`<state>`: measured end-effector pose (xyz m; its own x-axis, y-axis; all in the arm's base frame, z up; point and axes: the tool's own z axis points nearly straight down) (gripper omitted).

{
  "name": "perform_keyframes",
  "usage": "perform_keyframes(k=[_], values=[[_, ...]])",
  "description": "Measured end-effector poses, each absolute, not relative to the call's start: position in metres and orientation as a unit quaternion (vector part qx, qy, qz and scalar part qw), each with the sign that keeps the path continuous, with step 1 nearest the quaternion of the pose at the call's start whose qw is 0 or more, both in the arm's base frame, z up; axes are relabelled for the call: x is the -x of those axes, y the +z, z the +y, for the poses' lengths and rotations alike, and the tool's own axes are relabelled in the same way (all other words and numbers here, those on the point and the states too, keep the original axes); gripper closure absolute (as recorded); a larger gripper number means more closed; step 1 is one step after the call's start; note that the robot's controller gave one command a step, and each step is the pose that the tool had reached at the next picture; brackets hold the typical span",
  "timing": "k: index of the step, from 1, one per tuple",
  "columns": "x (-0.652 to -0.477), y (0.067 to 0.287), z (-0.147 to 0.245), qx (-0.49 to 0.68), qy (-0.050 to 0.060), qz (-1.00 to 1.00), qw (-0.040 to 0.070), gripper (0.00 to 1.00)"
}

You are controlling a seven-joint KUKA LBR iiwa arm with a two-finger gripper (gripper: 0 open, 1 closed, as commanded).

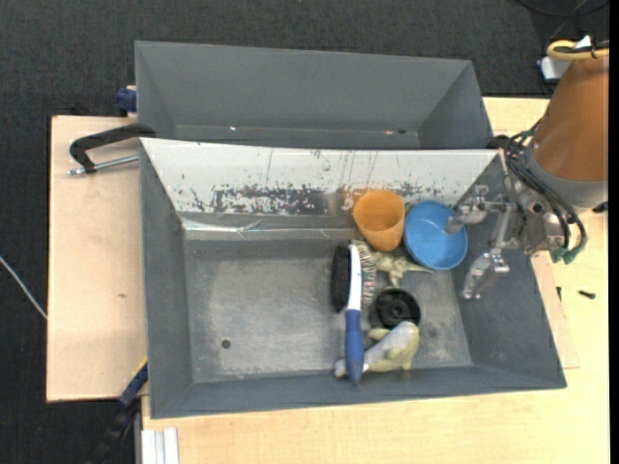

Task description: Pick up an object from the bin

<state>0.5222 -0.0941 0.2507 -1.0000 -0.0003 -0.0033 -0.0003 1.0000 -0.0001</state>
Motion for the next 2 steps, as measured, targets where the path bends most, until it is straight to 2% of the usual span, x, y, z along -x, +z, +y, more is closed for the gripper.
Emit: perform_keyframes(k=[1, 2], values=[[-0.587, 0.16, -0.067, 0.046, -0.001, 0.999, 0.006, 0.0], [-0.572, 0.138, -0.089, 0.254, 0.0, 0.967, 0.0, 0.0]])
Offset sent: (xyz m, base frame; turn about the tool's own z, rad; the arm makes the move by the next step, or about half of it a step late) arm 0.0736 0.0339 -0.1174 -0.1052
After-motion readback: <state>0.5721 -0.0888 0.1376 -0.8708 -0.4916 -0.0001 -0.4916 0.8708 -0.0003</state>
